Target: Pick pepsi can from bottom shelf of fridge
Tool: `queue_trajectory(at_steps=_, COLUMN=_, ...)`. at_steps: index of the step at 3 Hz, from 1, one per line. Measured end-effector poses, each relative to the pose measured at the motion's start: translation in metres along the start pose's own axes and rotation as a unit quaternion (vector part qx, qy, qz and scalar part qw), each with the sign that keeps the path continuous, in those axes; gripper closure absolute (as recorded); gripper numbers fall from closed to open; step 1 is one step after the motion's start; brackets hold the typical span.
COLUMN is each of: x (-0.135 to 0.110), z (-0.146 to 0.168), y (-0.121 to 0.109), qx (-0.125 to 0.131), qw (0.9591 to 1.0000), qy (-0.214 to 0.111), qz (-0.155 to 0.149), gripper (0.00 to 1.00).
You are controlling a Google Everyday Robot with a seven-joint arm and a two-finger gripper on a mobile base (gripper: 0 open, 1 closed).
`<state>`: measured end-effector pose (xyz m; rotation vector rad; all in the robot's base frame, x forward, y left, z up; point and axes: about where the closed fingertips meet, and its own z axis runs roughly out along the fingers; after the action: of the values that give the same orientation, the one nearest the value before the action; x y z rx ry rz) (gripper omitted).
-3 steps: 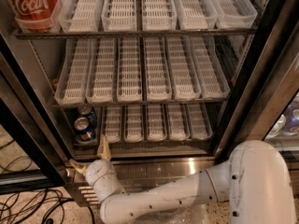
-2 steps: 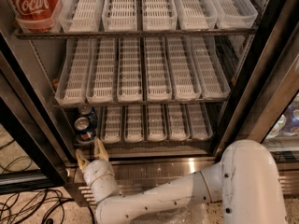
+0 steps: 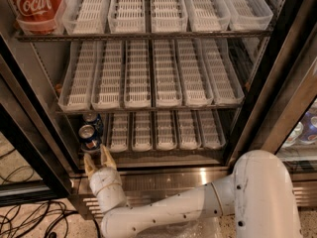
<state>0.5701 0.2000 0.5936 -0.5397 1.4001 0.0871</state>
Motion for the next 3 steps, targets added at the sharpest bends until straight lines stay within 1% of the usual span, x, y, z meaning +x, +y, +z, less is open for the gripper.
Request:
queue_trajectory(at_steps=1, x=-0.006, z=0.005, y=0.002, qx=0.006, qw=0.9998, qy=-0.014, qz=0.009, gripper=0.35)
queue_trajectory(at_steps=2, x=-0.013, z=0.012, y=0.005, qx=0.012, qw=0.9994, qy=-0.029, qz=0.017, gripper=0.19)
queue_trajectory(at_steps=3, x=-0.017, z=0.018, y=0.009, qx=0.021, qw=0.9987, qy=-0.036, qz=0.030, gripper=0.21)
